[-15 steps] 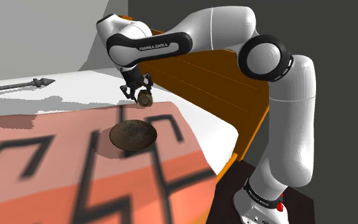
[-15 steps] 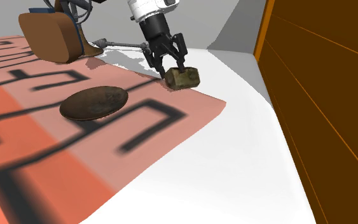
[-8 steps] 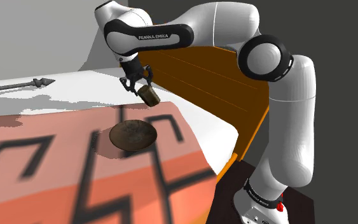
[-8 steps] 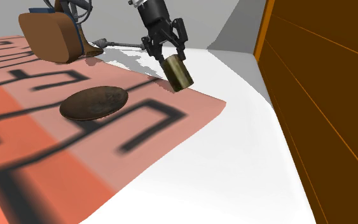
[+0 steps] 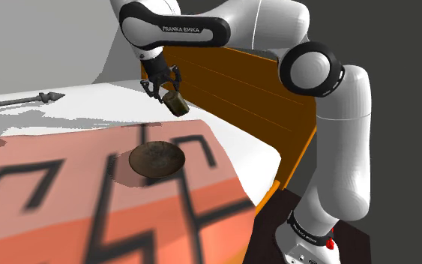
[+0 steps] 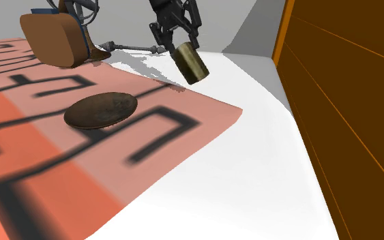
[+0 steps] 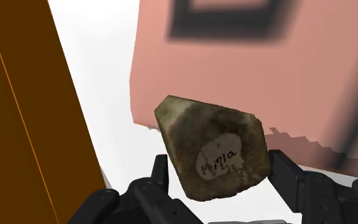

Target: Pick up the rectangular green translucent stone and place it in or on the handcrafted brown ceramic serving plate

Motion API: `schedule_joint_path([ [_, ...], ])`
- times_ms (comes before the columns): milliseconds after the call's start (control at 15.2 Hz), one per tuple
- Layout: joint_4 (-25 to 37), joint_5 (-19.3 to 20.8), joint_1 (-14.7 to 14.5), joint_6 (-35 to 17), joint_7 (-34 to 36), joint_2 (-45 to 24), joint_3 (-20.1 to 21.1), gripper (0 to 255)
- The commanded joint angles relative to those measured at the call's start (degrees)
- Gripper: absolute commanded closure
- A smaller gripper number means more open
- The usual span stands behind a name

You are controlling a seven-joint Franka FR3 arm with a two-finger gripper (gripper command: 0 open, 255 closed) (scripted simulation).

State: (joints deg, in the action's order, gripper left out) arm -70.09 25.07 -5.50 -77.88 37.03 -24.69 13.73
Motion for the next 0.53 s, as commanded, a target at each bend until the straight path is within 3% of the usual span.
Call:
schedule_joint_path([
  [0,1.87,0.16,-0.18,1.45,-0.58,-0.3,-0.06,255],
  [462,-7.17,-2.81,-4.01,1.93,7.37,6.66,2.99,255],
])
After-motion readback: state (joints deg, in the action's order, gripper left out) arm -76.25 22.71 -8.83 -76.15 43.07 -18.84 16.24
